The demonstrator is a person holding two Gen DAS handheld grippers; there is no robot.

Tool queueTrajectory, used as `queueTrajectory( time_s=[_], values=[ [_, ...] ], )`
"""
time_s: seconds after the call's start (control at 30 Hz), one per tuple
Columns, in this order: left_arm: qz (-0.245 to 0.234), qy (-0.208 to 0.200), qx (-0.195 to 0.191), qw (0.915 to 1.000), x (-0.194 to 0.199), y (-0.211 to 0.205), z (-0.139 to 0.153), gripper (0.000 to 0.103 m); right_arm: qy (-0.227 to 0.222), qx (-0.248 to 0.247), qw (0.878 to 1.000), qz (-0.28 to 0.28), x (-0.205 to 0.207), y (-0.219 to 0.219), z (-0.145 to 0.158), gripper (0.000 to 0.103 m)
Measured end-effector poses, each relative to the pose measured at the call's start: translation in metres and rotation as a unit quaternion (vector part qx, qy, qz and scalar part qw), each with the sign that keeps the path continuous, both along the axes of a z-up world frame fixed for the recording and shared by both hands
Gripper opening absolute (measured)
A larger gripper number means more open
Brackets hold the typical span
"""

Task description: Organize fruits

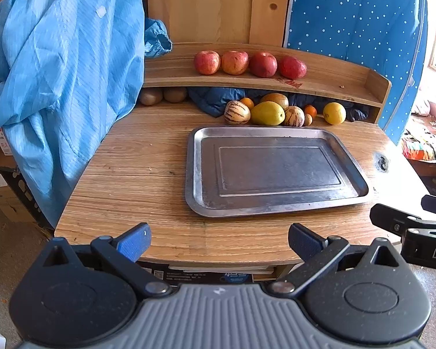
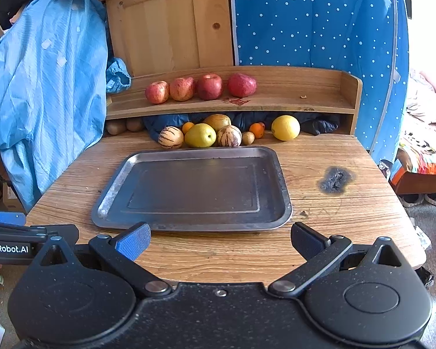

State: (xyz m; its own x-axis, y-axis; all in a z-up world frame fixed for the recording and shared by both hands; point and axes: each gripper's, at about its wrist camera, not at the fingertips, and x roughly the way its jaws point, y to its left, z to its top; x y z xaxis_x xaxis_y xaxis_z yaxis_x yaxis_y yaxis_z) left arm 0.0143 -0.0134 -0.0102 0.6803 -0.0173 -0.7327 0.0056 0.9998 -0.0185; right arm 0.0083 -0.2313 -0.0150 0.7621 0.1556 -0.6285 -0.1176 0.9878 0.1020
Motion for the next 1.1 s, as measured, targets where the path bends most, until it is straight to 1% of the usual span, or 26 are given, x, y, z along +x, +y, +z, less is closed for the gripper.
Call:
queueTrajectory(
  time_s=[0.63,0.87,1.1],
  values=[
    [0.014,0.026,0.009,0.9995,0.015,-0.017,-0.007,0.102,0.029,0.009,1.000,0.008,0.022,-0.016,-0.013,0.102],
    [0.030,0.042,0.011,0.9986,0.028,-0.024,-0.008,0.102,0.049,0.011,0.998,0.028,0.040,-0.018,-0.018,0.102],
    [0.049,0.063,0.009,0.9968,0.044,-0.033,-0.018,0.102,0.072,0.008,0.996,0.053,0.066,-0.027,-0.027,0.102]
  ],
)
